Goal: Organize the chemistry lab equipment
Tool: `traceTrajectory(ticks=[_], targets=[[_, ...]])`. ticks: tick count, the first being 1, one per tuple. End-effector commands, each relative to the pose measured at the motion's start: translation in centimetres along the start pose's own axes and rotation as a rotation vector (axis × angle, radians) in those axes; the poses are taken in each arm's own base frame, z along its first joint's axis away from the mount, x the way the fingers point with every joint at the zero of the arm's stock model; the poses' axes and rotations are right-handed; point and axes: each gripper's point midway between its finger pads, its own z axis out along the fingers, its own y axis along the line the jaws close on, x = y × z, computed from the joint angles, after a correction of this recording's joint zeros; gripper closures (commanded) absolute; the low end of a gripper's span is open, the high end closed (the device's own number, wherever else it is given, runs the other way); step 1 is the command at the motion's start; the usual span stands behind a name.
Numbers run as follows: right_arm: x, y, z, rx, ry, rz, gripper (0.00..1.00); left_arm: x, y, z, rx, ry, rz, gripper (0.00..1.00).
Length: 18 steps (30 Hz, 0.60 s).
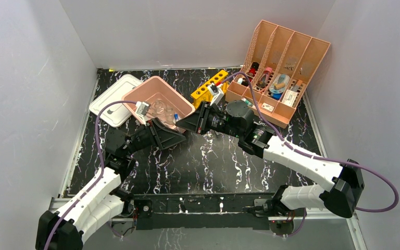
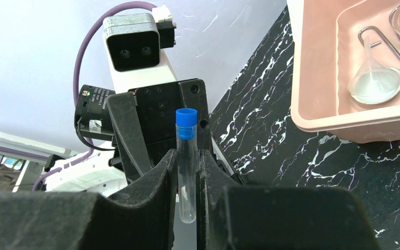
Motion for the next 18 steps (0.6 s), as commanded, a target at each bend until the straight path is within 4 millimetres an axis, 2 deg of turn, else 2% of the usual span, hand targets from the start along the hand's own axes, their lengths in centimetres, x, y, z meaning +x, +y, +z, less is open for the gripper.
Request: traceTrajectory(ticks=[1,7,18], targets=[[-2.16,2.61,-0.63,-0.077,-0.069,-0.024,0.77,-1.07,-2.06,0.00,0.059,-0.043,0.091,0.67],[-2.10,2.57,-0.84,-0.076,-0.070,-0.023,0.77,-1.06,-2.14,-0.05,0.060,-0.044,0.093,0.79],[-2.40,2.35,-1.61,-0.063,-0.090,-0.028,0.79,-1.01,-2.12,-0.10,0.058,-0.043,0.097,0.88]])
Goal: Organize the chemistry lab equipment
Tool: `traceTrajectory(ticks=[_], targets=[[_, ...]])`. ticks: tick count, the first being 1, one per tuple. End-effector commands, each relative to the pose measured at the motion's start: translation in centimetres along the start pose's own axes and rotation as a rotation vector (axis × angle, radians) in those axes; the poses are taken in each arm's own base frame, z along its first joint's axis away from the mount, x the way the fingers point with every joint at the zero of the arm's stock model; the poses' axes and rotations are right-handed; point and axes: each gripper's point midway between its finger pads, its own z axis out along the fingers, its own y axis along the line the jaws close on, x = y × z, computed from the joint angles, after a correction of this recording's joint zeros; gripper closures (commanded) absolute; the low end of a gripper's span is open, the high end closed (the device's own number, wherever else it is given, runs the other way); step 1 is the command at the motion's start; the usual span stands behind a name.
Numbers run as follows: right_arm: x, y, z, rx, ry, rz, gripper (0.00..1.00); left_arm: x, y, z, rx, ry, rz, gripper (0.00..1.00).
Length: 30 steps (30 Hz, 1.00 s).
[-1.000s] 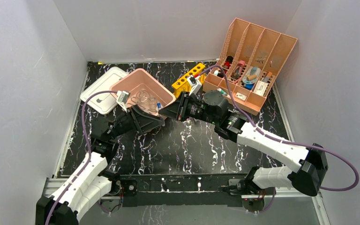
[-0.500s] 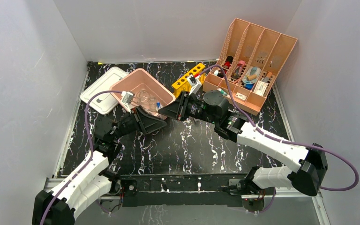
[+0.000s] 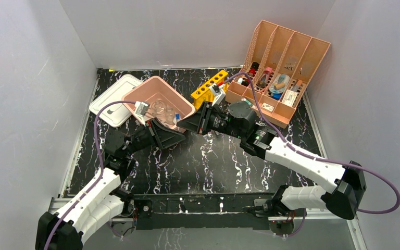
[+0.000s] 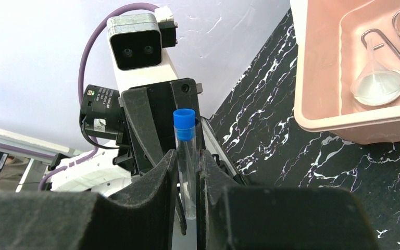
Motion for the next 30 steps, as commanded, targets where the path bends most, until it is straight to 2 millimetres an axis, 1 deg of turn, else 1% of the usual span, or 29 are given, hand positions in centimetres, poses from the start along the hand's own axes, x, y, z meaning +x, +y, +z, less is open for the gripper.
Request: traceTrajectory(ticks=[1,19,23,26,30], targets=[[-2.2,1.8,-1.2,-0.048,-0.080,-0.031,0.79,-0.7,-1.7,-0.1,0.049,-0.024,0.077,0.88],[-2.3,1.4,-3.5,-0.021,-0.121,-0.029,0.81,-0.9,-1.6,-0.1,0.008,-0.017,0.107,0.87],[-2.2,1.2,-3.6,-0.015,-0.121,-0.027,0.81,-1.0,-1.8,-0.1,0.012,-0.015,0.110,0.88],[-2.2,1.2,-3.5,-0.016,-0.120,-0.027,0.81,-1.0,-2.0,-0.1,0.016,-0.011,0.111,0.90],[-2.4,1.6,-3.4,-0.030,-0.122,-0.030,0.81,-0.9,-1.9,-0.1,0.017,-0.009,0.109,0.92]])
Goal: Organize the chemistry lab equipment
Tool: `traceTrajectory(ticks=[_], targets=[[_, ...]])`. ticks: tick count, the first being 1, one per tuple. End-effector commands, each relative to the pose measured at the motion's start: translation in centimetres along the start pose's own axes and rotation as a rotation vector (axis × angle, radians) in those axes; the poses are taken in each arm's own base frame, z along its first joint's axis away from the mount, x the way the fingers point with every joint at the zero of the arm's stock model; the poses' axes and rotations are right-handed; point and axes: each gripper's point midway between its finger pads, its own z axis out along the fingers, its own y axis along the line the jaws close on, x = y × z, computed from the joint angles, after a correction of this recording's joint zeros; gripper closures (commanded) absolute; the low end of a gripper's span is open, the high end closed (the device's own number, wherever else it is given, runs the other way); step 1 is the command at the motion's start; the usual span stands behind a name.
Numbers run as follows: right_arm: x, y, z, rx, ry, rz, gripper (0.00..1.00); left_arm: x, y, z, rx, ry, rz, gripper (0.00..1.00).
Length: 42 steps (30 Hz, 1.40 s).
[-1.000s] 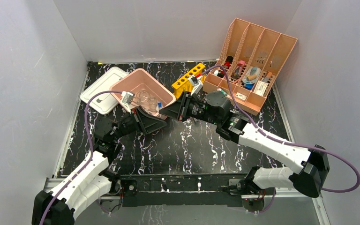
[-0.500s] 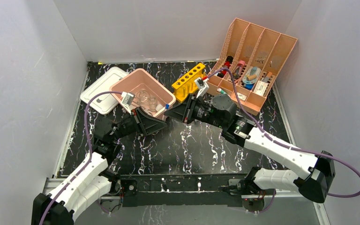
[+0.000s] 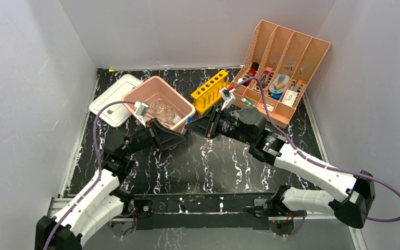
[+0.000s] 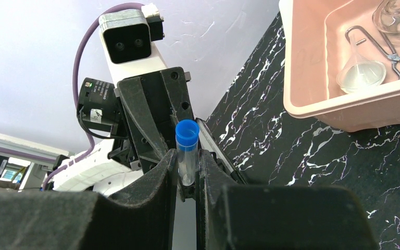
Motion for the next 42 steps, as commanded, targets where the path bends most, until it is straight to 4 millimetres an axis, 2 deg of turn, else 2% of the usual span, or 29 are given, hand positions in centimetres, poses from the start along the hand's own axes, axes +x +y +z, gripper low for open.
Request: traceTrajectory(ticks=[1,11,22,32,42], targets=[[-2.3,1.9,-0.6,-0.056,-0.079,-0.035,0.81,-1.2,-1.9,0.0,0.041,-0.028,0.060,0.92],[-2.3,2.0,-0.2,-0.041,-0.054,-0.029,0.81,-1.0,-1.9,0.1,0.048,-0.005,0.064,0.89],[-1.0,2.2,0.7,-0.092,0.005,-0.033,0.81,-0.9,-1.9,0.2,0.052,0.010,0.067,0.89],[-0.8,3.7,0.4,-0.178,0.022,-0.052,0.81,-0.7,-1.6,0.1,0.048,0.015,0.064,0.89],[-0.4,3.3,0.3,-0.178,0.021,-0.052,0.81,-0.5,-1.5,0.0,0.046,0.013,0.064,0.89]])
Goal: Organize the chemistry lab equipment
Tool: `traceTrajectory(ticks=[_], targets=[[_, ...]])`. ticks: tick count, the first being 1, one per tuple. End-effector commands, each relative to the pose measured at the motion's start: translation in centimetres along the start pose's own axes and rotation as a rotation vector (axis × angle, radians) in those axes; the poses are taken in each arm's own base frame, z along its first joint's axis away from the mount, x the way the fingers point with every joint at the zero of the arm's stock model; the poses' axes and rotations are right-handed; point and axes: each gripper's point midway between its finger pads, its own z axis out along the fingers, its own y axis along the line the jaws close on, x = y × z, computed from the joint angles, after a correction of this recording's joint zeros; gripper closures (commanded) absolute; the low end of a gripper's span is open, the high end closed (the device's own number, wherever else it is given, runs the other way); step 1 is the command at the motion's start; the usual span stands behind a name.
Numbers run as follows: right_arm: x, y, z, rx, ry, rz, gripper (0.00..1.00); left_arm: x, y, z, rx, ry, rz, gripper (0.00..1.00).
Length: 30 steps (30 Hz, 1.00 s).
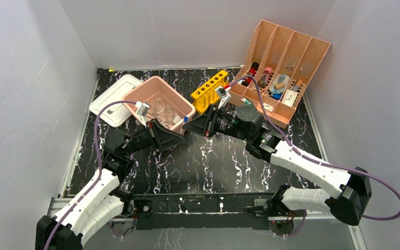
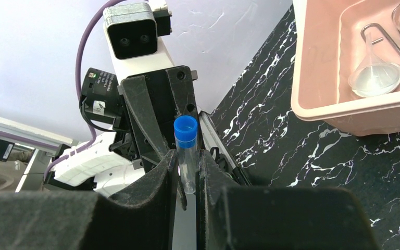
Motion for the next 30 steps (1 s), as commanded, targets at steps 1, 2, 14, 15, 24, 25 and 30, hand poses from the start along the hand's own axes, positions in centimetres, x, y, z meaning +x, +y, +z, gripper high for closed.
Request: traceTrajectory(ticks=[1,2,14,15,24,25,30], targets=[[-1.1,3.2,-0.4,-0.122,-0.033,-0.049,0.81,-1.0,-1.8,0.0,0.044,-0.020,0.065,0.89],[-1.1,3.2,-0.4,-0.122,-0.033,-0.050,0.81,-1.0,-1.8,0.0,0.044,-0.021,0.067,0.89],[-1.0,3.1,-0.6,-0.144,-0.051,-0.059,0.81,-0.9,-1.4,-0.1,0.030,-0.022,0.063,0.89],[-0.9,3.0,-0.6,-0.136,-0.044,-0.055,0.81,-0.9,-1.3,-0.1,0.027,-0.024,0.062,0.89],[-1.7,6.1,-4.9,-0.233,-0.121,-0.096,0.81,-0.9,-1.0,0.0,0.010,-0.018,0.072,0.89],[-2.0,6.9,-5.6,-0.257,-0.140,-0.107,0.81,-0.9,-1.1,0.0,0.010,-0.017,0.073,0.89],[-2.2,6.4,-4.2,-0.189,-0.086,-0.078,0.81,-1.2,-1.3,0.1,0.018,-0.022,0.077,0.89]])
